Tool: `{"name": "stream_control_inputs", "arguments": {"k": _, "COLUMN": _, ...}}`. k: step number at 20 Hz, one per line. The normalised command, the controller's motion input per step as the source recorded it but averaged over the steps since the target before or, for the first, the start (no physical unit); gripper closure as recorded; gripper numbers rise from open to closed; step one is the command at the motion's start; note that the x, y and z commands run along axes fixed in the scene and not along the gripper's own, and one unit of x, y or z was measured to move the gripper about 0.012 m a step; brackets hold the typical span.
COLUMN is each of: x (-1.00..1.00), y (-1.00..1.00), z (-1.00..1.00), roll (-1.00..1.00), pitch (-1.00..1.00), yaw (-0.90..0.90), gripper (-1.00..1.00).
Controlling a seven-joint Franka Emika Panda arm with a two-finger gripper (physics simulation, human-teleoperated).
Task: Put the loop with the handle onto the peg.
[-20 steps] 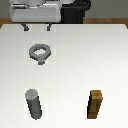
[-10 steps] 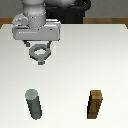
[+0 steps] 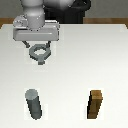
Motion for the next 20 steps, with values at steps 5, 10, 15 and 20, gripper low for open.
{"name": "stream_control_inputs", "arguments": {"k": 5, "x": 0.40, "y": 0.00, "z": -0.40, "roll": 0.00, "pitch": 0.00, "yaw": 0.00, "gripper": -1.00}}
{"name": "stream_control_inputs", "arguments": {"k": 10, "x": 0.20, "y": 0.20, "z": 0.00, "roll": 0.00, "pitch": 0.00, "yaw": 0.00, "gripper": -1.00}}
{"name": "stream_control_inputs", "arguments": {"k": 15, "x": 0.00, "y": 0.00, "z": -0.20, "roll": 0.00, "pitch": 0.00, "yaw": 0.00, "gripper": -1.00}}
{"name": "stream_control_inputs", "arguments": {"k": 20, "x": 0.00, "y": 0.00, "z": -0.20, "roll": 0.00, "pitch": 0.00, "yaw": 0.00, "gripper": -1.00}}
